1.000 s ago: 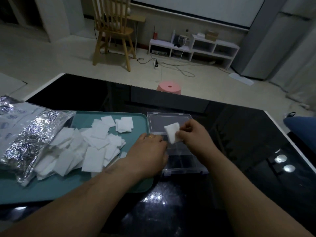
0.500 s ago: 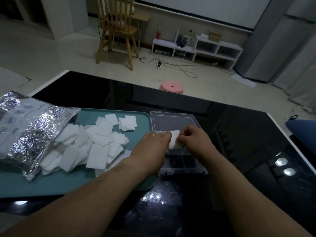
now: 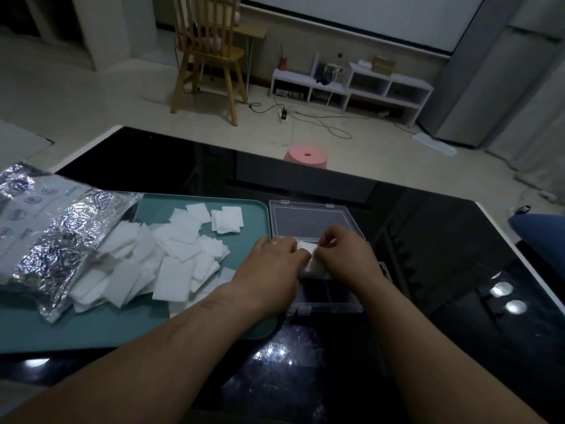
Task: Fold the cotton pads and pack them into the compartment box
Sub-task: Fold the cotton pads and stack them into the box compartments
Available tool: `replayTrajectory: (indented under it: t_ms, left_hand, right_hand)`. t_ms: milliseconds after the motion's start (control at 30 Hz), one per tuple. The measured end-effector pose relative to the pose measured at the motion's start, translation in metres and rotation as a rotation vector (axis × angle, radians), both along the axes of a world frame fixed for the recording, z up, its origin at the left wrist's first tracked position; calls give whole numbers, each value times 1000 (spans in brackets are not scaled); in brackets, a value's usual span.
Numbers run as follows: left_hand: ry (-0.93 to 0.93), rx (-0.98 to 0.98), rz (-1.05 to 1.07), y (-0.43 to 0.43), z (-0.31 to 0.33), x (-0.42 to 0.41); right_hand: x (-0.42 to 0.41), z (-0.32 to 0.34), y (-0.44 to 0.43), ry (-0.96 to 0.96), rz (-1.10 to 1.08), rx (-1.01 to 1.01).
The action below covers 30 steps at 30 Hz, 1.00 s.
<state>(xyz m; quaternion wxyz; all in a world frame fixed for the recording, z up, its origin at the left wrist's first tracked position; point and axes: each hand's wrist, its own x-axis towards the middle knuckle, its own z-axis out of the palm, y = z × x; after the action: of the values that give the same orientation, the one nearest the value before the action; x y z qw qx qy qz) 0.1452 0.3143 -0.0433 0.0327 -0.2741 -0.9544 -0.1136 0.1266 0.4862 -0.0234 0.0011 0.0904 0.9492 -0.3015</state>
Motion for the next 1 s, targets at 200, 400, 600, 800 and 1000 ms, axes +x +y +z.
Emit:
replayTrajectory:
  t_ms: [200, 400, 600, 800, 1000]
  left_hand:
    - [-37, -15, 27, 1, 5, 2]
    - [-72, -83, 13, 0, 7, 3]
    - [-59, -41, 15, 0, 7, 5]
    - [34, 92, 59, -30, 26, 10]
    - [32, 241, 184, -102, 45, 25]
  right_hand:
    - [1, -4, -1, -20, 130, 36]
    - [3, -3, -3, -16, 140, 53]
    - [5, 1, -4, 10, 134, 83]
    - [10, 15, -29, 176, 151, -3]
    - [18, 27, -90, 222, 295, -28]
